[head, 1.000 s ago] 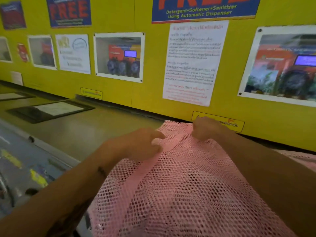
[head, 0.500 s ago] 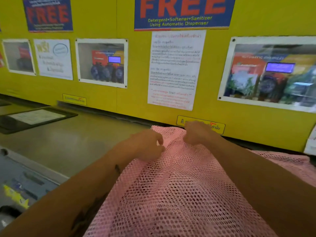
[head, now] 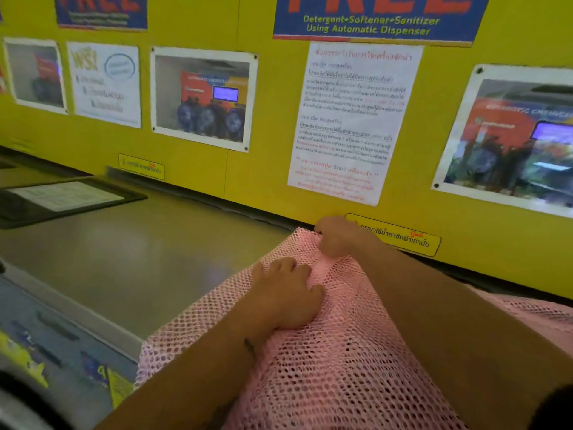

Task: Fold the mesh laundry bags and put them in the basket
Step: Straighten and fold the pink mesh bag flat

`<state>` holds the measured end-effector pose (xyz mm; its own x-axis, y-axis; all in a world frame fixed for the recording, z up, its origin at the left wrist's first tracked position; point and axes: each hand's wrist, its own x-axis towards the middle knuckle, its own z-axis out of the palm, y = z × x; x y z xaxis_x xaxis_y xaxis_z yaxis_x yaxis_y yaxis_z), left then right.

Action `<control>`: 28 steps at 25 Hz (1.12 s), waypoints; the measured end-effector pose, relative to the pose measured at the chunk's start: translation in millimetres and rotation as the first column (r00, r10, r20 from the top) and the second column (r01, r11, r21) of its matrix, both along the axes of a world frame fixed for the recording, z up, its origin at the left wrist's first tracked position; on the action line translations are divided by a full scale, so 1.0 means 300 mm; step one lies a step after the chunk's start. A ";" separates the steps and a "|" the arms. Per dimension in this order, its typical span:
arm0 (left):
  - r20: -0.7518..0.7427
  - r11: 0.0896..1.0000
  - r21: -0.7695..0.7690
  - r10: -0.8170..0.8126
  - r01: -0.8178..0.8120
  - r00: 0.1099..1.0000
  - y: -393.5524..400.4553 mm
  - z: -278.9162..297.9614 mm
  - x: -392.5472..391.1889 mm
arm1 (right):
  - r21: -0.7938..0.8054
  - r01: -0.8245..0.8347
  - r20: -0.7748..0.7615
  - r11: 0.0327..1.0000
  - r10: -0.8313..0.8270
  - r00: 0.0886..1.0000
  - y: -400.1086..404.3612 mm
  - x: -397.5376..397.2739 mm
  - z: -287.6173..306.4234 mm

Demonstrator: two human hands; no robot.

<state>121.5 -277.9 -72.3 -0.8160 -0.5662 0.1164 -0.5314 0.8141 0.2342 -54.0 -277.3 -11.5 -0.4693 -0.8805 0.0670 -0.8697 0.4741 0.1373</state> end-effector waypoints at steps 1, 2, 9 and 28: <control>-0.003 1.000 0.000 -0.001 0.001 1.000 -0.002 0.000 0.001 | -0.004 -0.002 -0.011 1.000 0.002 1.000 -0.005 0.003 0.000; -0.004 1.000 0.003 -0.004 0.004 1.000 -0.004 -0.002 0.001 | -0.005 0.000 -0.018 1.000 0.000 1.000 -0.005 0.005 0.005; -0.001 1.000 0.018 -0.014 0.014 1.000 -0.001 0.002 0.000 | -0.155 0.033 0.031 0.987 -0.028 0.999 0.035 -0.020 0.056; 0.353 0.999 0.002 -0.048 0.051 0.934 -0.056 0.098 -0.045 | 0.033 -0.055 0.183 0.998 0.048 0.982 0.429 -0.052 0.193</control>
<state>108.1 -294.6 -43.0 -0.8322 -0.5242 -0.1804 -0.5378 0.8425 0.0326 -69.7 -148.6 46.3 -0.4247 -0.9040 -0.0495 -0.9049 0.4256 -0.0088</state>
